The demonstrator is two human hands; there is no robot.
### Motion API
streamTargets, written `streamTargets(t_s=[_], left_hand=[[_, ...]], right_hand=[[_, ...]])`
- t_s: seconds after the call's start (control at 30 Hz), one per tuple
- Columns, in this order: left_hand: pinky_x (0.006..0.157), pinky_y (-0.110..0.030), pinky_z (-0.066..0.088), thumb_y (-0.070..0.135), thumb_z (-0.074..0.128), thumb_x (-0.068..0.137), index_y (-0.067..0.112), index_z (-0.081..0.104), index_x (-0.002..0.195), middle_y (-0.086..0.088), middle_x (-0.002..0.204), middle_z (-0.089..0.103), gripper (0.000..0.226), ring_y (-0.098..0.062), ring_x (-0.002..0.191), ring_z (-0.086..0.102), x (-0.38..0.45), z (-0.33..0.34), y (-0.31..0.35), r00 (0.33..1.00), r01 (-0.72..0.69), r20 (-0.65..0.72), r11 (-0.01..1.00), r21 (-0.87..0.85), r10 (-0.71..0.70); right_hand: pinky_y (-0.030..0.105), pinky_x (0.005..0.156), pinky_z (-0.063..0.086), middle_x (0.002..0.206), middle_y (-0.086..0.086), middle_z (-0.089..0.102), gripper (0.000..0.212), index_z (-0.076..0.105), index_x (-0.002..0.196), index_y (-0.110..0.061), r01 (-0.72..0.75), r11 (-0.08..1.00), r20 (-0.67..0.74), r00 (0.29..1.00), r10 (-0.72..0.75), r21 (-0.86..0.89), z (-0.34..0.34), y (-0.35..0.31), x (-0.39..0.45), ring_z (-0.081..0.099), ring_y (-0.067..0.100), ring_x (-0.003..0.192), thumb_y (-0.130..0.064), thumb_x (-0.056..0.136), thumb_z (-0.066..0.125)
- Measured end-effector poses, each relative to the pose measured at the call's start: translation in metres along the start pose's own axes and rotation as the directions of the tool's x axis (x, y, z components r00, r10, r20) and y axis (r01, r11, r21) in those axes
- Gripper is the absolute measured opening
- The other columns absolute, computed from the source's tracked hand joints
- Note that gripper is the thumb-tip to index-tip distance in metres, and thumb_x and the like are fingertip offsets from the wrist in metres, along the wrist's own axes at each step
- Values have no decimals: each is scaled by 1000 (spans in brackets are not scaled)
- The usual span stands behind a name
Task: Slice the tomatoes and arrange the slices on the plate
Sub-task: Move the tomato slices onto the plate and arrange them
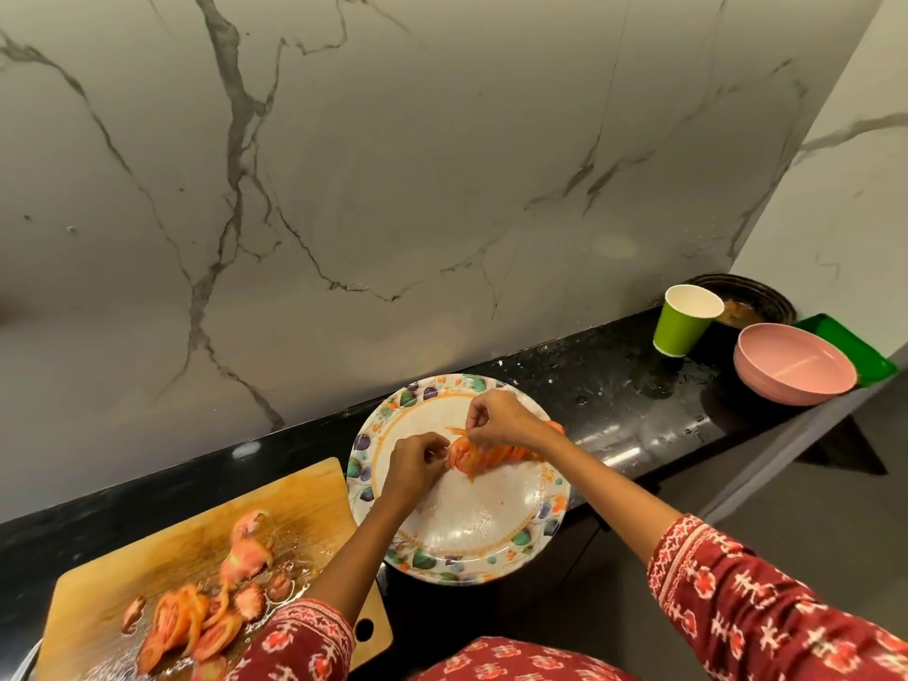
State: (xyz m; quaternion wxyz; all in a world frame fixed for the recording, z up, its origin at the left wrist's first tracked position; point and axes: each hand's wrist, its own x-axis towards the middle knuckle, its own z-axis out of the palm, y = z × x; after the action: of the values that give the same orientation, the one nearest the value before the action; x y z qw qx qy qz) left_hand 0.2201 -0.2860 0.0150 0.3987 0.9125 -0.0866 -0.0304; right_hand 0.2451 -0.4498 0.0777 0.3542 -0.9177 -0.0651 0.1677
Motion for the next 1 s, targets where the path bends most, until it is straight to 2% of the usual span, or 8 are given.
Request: streamTargets(t_s=[0.1, 0.23, 0.43, 0.53, 0.67, 0.8, 0.9, 1.0], left_hand=[[71, -10, 46, 9, 70, 79, 8, 69, 100, -9, 94, 70, 21, -11, 80, 61, -1, 1, 0, 1000, -29, 9, 1000, -6, 29], [74, -13, 46, 10, 69, 81, 8, 69, 103, -9, 96, 70, 22, -13, 83, 61, -2, 2, 2, 999, -25, 32, 1000, 17, 24], [76, -29, 53, 24, 79, 70, 8, 68, 102, -7, 93, 71, 38, -15, 81, 62, -7, 5, 9, 999, -12, 50, 999, 37, 11], [72, -28, 51, 29, 81, 67, 7, 68, 102, -8, 93, 70, 44, -13, 77, 59, -10, 8, 13, 999, 3, 32, 998, 55, -5], [75, -33, 53, 32, 77, 72, 7, 66, 107, -10, 98, 70, 45, -20, 86, 63, -12, 10, 17, 1000, 13, 14, 994, 111, -15], [78, -34, 52, 30, 74, 76, 8, 65, 111, -10, 103, 69, 43, -22, 93, 63, -12, 11, 18, 1000, 16, 1, 991, 132, -16], [78, -32, 49, 31, 71, 78, 9, 64, 113, -9, 105, 68, 42, -22, 96, 62, -12, 11, 17, 1000, 20, 14, 989, 147, -22], [75, -30, 46, 32, 68, 82, 9, 63, 114, -9, 106, 67, 40, -21, 96, 61, -12, 11, 14, 1000, 15, 0, 989, 150, -15]], right_hand=[[13, 50, 37, 75, 6, 66, 26, 52, 61, -18, -39, 995, -142, 989, 26, -87, 14, 0, 1, 56, 12, 67, -2, 77, 64], [14, 50, 35, 76, 10, 59, 30, 46, 61, -18, -78, 985, -230, 972, 41, -156, 25, 5, -1, 52, 14, 71, -6, 80, 65], [35, 72, 52, 81, 12, 64, 5, 63, 77, -5, -138, 990, -399, 908, 127, 2, 36, 11, -5, 60, 21, 79, -7, 80, 67], [36, 70, 56, 81, 12, 64, 13, 58, 74, -11, -179, 979, -439, 875, 203, 96, 45, 13, -9, 64, 23, 74, -9, 82, 67], [43, 64, 54, 75, 14, 63, 10, 57, 74, -8, -196, 976, -459, 862, 216, 92, 57, 19, -19, 63, 25, 70, -3, 82, 58], [34, 52, 52, 68, 13, 62, 19, 51, 69, -13, -188, 972, -457, 859, 232, 141, 63, 21, -28, 65, 24, 58, -2, 84, 58], [15, 37, 40, 66, 11, 59, 19, 52, 71, -10, -166, 968, -452, 860, 236, 189, 59, 24, -33, 60, 14, 44, -4, 89, 56], [15, 42, 44, 65, 13, 62, 15, 56, 73, -6, -135, 967, -504, 833, 228, 215, 48, 27, -38, 58, 7, 41, -5, 88, 58]])
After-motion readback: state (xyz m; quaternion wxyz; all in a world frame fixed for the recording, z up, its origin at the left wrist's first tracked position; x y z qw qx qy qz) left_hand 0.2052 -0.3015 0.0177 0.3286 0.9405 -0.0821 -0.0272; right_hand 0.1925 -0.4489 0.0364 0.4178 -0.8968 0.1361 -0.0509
